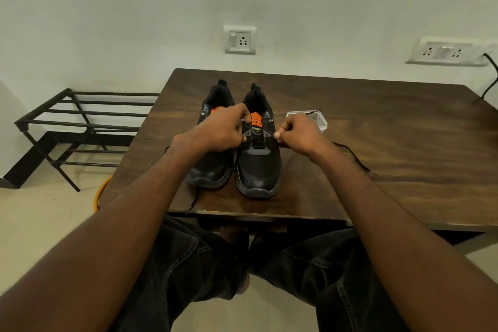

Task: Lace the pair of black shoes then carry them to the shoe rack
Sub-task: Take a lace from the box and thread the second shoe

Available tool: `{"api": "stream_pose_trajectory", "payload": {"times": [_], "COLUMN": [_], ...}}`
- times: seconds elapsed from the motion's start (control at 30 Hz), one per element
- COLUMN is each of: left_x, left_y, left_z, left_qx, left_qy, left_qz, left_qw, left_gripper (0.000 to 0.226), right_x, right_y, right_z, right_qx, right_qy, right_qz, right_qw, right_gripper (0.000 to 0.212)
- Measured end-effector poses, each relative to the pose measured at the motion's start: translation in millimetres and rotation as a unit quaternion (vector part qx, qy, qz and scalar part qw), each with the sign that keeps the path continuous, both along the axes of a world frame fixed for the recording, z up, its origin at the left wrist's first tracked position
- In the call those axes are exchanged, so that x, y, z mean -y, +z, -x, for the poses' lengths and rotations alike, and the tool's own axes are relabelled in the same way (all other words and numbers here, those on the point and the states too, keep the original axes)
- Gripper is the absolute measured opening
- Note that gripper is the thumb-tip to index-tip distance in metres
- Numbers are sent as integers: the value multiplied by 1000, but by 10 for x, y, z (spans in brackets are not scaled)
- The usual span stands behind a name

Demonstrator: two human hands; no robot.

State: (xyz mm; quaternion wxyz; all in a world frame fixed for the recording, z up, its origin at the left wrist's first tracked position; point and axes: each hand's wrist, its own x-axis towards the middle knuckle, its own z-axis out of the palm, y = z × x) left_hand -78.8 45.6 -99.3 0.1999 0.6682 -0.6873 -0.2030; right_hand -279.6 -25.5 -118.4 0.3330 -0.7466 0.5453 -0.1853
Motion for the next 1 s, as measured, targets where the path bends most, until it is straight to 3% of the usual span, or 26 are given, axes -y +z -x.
{"api": "stream_pose_trajectory", "payload": {"times": [0.13,0.3,0.47,0.6,0.67,0.77,0.87,1.0], "left_x": [-11,-23,-47,-43,-47,-44,-47,-47], "left_y": [4,22,67,67,59,44,42,44], "left_z": [-14,7,6,-3,-11,-20,-20,-8], "left_qx": [-4,1,7,6,7,6,5,10], "left_qy": [10,4,-18,-16,-16,-15,-13,-14], "left_qz": [-7,-23,-35,-38,-37,-35,-31,-31], "left_qw": [1000,1000,999,999,999,999,999,999], "left_gripper": [26,16,16,16,16,15,15,16], "right_x": [67,-51,6,4,19,20,-49,-23], "right_y": [14,-28,-45,-12,-42,-51,10,-42], "right_z": [172,39,26,58,68,35,-23,-6], "right_qx": [92,-17,39,141,108,-8,-3,-33], "right_qy": [-16,53,-26,-123,-124,-32,41,37], "right_qz": [-61,-26,-90,-195,-159,17,2,2], "right_qw": [994,998,995,963,974,999,999,999], "right_gripper": [12,5,13,16,15,13,12,8]}}
